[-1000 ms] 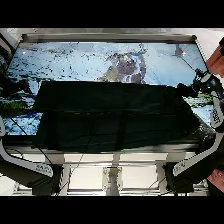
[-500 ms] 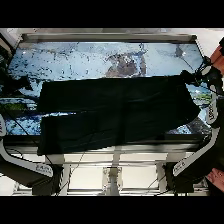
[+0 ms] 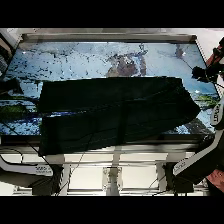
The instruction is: Fold the clothes and pants, and hang the long-sleeved shirts on hangers.
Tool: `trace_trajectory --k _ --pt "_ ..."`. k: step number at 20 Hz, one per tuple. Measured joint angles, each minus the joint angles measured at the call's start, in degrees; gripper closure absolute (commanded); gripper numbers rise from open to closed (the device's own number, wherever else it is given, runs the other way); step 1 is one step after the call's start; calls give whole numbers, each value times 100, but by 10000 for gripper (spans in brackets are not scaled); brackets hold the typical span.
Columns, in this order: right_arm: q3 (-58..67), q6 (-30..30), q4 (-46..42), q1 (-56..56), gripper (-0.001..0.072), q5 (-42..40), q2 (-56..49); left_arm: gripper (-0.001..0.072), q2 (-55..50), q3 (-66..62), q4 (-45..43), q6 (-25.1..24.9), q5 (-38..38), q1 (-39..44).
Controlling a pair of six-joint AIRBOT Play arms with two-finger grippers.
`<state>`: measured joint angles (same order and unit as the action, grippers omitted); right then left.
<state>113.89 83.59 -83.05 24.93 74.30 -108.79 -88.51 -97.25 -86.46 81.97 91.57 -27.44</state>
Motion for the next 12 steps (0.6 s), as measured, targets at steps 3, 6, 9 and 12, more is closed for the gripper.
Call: trace_trajectory --k 3,6,9,12 --pt "-385 -243 -122 24 349 520 667 165 573 831 210 -199 433 -249" --pt "-1069 -308 -146 -2 348 791 1456 165 1241 2251 160 -479 601 -551" --pt "-1792 -317 -101 -125 348 931 2111 189 1888 3805 229 -1025 72 -813" --pt "-2201 -317 -85 -238 347 1084 2459 200 2175 4686 369 -1438 -407 -942"
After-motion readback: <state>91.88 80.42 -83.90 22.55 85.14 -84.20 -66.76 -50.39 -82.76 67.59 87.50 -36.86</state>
